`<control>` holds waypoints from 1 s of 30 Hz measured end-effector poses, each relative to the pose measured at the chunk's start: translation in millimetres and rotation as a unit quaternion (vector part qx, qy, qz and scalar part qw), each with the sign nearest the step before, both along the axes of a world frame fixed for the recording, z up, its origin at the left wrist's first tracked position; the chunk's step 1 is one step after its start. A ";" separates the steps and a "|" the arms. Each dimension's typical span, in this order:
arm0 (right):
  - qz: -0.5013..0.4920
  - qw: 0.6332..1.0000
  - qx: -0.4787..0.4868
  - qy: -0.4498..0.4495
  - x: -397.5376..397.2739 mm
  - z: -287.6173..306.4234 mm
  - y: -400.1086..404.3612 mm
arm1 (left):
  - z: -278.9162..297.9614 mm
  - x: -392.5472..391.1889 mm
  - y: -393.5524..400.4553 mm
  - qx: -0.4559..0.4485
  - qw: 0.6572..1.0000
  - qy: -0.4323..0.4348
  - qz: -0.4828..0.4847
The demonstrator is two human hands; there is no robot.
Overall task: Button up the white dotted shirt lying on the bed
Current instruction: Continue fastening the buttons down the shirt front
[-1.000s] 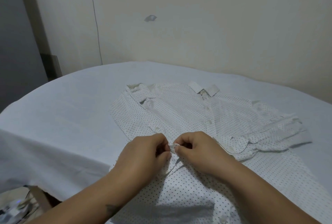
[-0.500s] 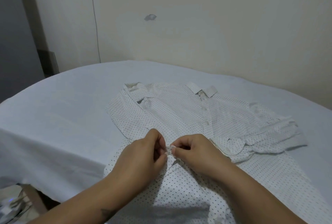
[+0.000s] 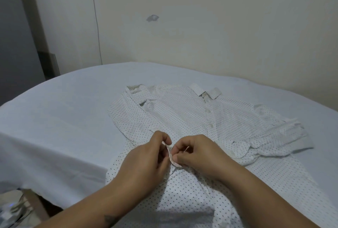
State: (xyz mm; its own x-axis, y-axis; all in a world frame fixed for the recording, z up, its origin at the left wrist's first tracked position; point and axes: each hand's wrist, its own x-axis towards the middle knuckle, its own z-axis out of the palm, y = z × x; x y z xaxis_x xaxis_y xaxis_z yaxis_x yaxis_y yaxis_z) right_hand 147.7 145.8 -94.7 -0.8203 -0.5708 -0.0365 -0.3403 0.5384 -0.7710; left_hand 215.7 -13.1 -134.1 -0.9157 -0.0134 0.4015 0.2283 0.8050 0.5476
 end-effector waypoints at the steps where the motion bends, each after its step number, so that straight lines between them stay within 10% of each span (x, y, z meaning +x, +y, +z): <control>1: -0.001 1.000 -0.005 0.008 -0.3 -1.1 -0.1 | -0.5 0.0 -0.1 -0.002 1.000 0.002 -0.002; 30: 0.029 0.999 -0.036 -0.021 -5.8 -10.7 1.9 | 10.4 -17.5 -33.6 -0.229 0.947 0.173 -0.146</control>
